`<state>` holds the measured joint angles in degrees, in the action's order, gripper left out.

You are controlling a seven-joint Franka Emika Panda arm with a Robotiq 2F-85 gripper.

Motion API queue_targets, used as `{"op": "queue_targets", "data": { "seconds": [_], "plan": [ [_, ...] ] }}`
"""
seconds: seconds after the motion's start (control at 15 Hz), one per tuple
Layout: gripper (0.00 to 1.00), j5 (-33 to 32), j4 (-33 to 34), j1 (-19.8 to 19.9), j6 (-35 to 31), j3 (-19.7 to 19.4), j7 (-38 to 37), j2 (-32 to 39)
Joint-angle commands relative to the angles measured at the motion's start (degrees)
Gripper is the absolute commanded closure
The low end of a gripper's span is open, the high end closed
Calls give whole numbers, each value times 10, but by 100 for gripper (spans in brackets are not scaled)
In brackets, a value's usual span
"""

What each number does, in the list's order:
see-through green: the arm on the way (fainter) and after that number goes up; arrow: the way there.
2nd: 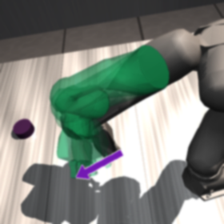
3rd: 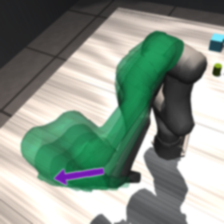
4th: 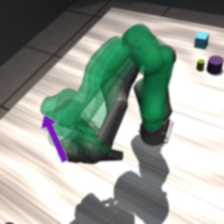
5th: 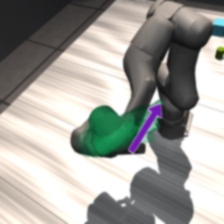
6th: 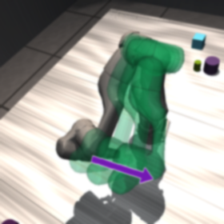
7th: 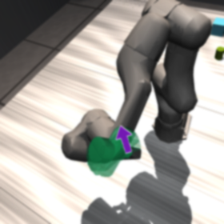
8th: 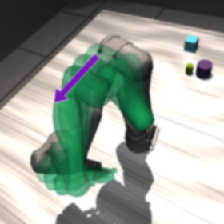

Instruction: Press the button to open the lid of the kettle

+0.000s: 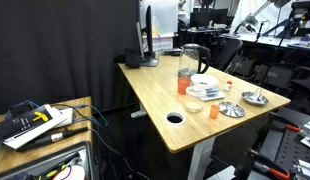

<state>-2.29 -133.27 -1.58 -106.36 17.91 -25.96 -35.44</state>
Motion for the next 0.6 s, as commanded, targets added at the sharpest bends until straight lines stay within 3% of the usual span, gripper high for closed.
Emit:
{"op": "queue_targets", "data": {
  "seconds": [0.0, 0.2, 0.53],
  "plan": [
    [0, -5, 1, -8, 1, -6, -4, 2],
    [0, 8, -5, -6, -1, -25, 4, 7],
    [0, -26, -20, 29, 11, -67, -1, 7]
  ]
}}
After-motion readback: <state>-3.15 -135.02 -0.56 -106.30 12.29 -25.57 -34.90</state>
